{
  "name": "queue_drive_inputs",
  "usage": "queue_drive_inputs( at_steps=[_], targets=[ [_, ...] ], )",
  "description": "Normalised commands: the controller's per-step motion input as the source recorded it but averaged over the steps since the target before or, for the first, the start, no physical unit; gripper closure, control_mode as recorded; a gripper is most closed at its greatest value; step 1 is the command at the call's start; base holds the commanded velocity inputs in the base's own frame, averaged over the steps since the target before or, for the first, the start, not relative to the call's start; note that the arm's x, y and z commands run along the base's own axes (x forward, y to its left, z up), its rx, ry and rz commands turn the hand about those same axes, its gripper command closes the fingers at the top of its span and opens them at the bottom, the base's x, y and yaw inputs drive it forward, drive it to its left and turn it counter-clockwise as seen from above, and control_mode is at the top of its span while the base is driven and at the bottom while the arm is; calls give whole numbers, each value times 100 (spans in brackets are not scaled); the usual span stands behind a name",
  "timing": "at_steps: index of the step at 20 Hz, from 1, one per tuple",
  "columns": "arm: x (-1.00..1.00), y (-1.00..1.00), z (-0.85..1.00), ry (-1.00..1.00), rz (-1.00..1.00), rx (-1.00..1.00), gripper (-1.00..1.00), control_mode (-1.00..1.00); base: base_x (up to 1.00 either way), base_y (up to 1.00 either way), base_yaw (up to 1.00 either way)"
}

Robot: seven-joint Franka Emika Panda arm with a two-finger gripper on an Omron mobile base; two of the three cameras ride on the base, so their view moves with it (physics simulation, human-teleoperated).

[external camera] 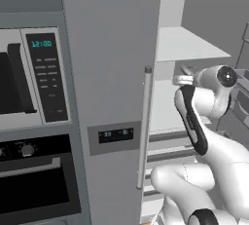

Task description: Take the fish out of the fridge, briefly rinse it in the sink, and place it on the tray next to the sink.

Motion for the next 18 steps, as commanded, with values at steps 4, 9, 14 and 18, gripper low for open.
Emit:
queue_drive_inputs(
  at_steps=[4, 9, 14, 18],
  targets=[
    [-21, 0, -13, -11, -9, -2, 100, -100, 0, 0, 0],
    [-24, 4, -10, 5, 0, 0, 100, 100, -60, 5, 0],
    [0, 0, 0, 0, 0, 0, 100, 100, -100, 20, 0],
    [0, 0, 0, 0, 0, 0, 100, 100, -100, 6, -25]
  ],
)
